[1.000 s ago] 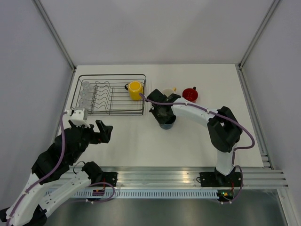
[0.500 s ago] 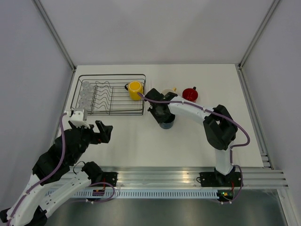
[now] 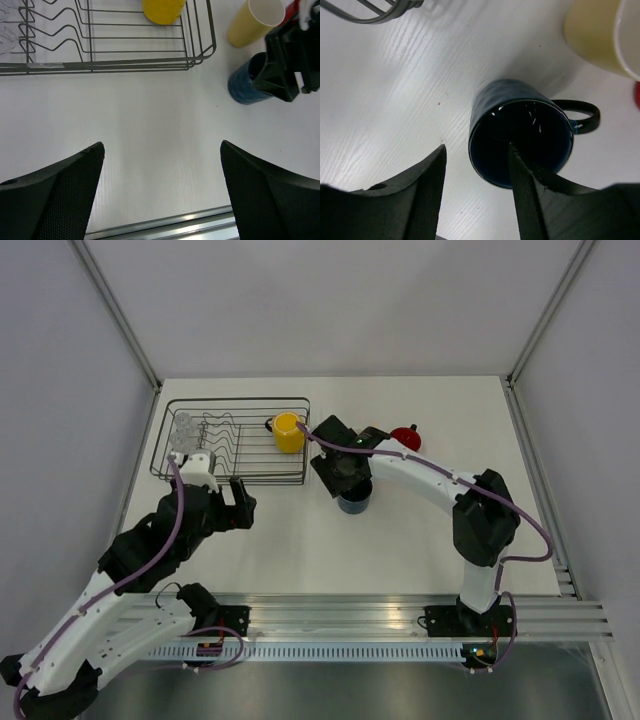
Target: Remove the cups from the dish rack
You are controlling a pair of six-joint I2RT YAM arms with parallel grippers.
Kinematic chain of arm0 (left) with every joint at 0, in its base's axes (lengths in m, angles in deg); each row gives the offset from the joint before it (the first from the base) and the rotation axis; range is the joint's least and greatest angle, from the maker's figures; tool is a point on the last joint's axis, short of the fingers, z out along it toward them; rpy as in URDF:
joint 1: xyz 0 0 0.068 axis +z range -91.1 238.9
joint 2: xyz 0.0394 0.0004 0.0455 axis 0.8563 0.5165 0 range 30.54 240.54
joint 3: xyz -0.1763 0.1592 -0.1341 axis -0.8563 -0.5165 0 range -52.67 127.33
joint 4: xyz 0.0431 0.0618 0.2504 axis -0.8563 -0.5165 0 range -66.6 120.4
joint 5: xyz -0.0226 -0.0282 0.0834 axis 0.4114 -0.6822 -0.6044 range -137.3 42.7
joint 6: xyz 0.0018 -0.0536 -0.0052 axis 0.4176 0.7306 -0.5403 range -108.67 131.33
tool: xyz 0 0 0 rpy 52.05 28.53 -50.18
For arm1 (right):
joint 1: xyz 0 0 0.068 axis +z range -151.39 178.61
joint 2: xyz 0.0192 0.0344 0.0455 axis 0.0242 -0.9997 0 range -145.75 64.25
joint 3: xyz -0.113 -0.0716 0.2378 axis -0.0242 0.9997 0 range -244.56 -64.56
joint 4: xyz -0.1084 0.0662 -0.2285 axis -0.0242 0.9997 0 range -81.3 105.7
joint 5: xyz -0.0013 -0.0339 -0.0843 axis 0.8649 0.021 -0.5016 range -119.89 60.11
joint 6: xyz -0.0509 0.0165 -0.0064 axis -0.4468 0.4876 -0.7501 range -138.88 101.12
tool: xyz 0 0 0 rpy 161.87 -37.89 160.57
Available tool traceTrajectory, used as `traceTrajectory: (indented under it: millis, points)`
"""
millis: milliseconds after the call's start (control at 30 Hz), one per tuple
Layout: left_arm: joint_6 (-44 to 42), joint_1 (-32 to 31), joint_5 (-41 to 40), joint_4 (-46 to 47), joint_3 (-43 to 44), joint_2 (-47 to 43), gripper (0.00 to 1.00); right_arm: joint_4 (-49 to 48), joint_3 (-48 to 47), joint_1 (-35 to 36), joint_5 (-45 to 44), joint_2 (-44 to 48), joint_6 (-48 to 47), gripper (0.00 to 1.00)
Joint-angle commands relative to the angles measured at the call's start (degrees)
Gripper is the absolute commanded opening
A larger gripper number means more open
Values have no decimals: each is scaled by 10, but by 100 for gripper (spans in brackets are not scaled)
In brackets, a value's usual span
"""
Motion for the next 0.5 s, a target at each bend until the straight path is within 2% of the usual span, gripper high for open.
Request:
traceTrajectory:
  millis: [0, 133, 200, 267, 300, 333, 367, 467]
  points:
    - [59, 1, -42, 18, 44, 62, 100, 13, -14, -1, -25, 89, 3, 59]
    - [87, 2, -92, 37, 72, 149, 100, -18, 34, -1, -29, 183, 5, 65]
    - [84, 2, -101, 64, 85, 199, 100, -64, 83, 0, -16, 253, 4, 67]
    - [82, 9, -102, 82, 106, 250, 100, -141, 130, 0, 6, 330, 5, 75]
    - [86, 16, -100, 91, 115, 266, 100, -168, 182, 0, 33, 356, 9, 91]
    - [92, 22, -99, 96, 124, 283, 100, -190, 206, 0, 45, 381, 12, 98]
    - [107, 26, -98, 97, 148, 303, 100, -223, 225, 0, 53, 424, 17, 98]
    - [154, 42, -111, 94, 199, 371, 100, -240, 276, 0, 56, 481, 29, 98]
